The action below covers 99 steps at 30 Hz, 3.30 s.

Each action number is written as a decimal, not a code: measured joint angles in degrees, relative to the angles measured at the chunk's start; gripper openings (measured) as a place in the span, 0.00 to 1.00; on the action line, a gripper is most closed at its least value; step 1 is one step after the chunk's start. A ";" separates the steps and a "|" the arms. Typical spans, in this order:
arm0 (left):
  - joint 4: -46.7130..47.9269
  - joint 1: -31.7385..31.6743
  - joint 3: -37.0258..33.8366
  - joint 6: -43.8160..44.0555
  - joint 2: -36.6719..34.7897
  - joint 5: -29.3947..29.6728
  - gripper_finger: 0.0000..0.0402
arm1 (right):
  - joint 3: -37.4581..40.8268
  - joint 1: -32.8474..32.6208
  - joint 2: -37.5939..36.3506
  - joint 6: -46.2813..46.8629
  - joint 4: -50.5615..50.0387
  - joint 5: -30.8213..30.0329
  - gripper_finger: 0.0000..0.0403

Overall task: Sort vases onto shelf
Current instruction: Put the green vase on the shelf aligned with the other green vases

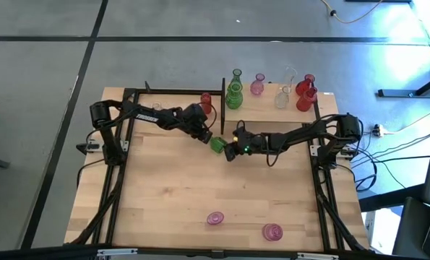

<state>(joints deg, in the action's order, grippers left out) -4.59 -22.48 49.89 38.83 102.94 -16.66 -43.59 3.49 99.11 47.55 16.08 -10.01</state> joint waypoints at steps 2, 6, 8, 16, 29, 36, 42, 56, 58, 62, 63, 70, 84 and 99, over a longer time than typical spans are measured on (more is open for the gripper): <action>-1.04 -0.03 -0.01 0.00 -0.02 -1.17 0.00 | 0.02 -0.07 0.00 0.00 -0.15 0.30 0.18; -2.66 -0.05 -0.03 0.98 -0.02 -2.71 0.00 | 0.09 -0.09 0.00 -0.01 -0.29 1.34 0.18; -3.42 -0.07 -0.03 1.38 -0.07 -3.61 0.00 | 0.11 -0.26 0.00 -0.02 -0.44 1.73 0.18; -9.07 0.09 0.11 3.71 -0.29 -7.49 0.00 | 0.11 -0.33 0.07 -0.14 -2.33 4.17 0.18; -12.20 1.15 0.21 6.18 -0.89 -10.17 0.00 | 0.22 -0.24 0.44 -1.42 -4.30 3.60 0.18; -12.99 2.82 0.30 6.21 -2.60 -12.52 0.00 | 0.12 0.21 1.96 -1.13 -3.78 3.17 0.18; -10.48 3.68 0.26 5.77 -2.51 -8.39 0.00 | -0.15 0.10 2.00 -0.57 -1.70 3.58 0.22; -6.86 4.03 0.21 3.62 -2.52 -3.96 0.00 | 0.00 -0.07 0.54 -1.19 0.47 9.04 0.47; -5.66 4.32 0.21 3.25 -2.65 -3.80 0.00 | 0.07 -0.07 -0.48 -1.64 0.54 9.06 0.52; -1.20 5.76 0.27 -0.27 -4.80 -1.06 0.00 | 0.07 -0.09 -3.12 -3.20 0.70 8.96 0.60; 1.26 6.12 0.22 -1.46 -6.04 0.25 0.00 | 0.07 -0.09 -3.72 -3.65 0.63 8.69 0.62; 6.52 10.25 0.26 -9.58 -15.87 11.35 0.00 | 0.11 -0.15 -6.47 -8.59 0.16 1.90 0.64; 10.43 16.21 0.24 -14.08 -31.93 25.55 0.00 | 0.11 -0.13 -6.29 -22.25 2.37 -7.00 0.62; 10.54 16.19 0.24 -13.93 -32.12 26.01 0.00 | -9.03 -0.17 3.05 -22.53 -0.79 -10.29 0.62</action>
<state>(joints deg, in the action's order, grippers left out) 5.95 -6.28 50.13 24.91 70.82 9.34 -52.63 3.31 102.16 25.02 15.29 -20.30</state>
